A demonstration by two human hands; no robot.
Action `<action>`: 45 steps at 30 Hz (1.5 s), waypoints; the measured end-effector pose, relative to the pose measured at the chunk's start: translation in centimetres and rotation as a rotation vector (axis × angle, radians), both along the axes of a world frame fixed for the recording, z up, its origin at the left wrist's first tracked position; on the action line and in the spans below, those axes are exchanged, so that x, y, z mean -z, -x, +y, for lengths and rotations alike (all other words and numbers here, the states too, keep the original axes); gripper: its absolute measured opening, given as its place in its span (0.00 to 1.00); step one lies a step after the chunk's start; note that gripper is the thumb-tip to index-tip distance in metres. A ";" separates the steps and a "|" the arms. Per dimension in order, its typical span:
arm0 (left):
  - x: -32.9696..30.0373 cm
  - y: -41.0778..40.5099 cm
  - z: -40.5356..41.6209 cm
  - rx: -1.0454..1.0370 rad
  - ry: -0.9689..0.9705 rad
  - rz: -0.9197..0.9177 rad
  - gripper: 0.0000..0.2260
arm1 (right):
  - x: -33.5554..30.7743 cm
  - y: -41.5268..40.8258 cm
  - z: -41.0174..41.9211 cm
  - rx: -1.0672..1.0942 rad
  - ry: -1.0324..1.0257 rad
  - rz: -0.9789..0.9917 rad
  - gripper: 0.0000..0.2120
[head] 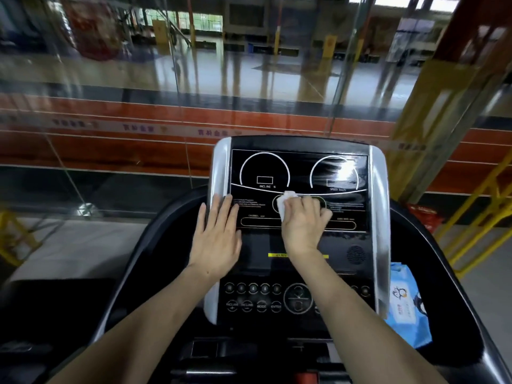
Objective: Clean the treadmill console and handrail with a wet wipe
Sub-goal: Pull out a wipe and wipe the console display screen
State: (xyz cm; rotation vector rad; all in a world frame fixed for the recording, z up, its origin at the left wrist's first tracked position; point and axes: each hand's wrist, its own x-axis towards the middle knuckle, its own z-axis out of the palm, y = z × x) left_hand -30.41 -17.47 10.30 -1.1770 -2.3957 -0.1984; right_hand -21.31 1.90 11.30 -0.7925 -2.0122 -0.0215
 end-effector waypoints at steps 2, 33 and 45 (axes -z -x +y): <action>0.4 0.7 -1.5 -0.026 -0.006 -0.003 0.29 | 0.3 2.0 -2.5 -0.102 -0.025 -0.061 0.02; 0.8 -1.3 -2.0 0.038 0.039 -0.048 0.28 | 0.5 -2.3 -1.3 -0.286 -0.152 -0.329 0.02; 0.4 -8.2 7.2 0.125 0.029 -0.063 0.26 | 0.9 -14.7 12.3 0.088 -0.112 -0.290 0.10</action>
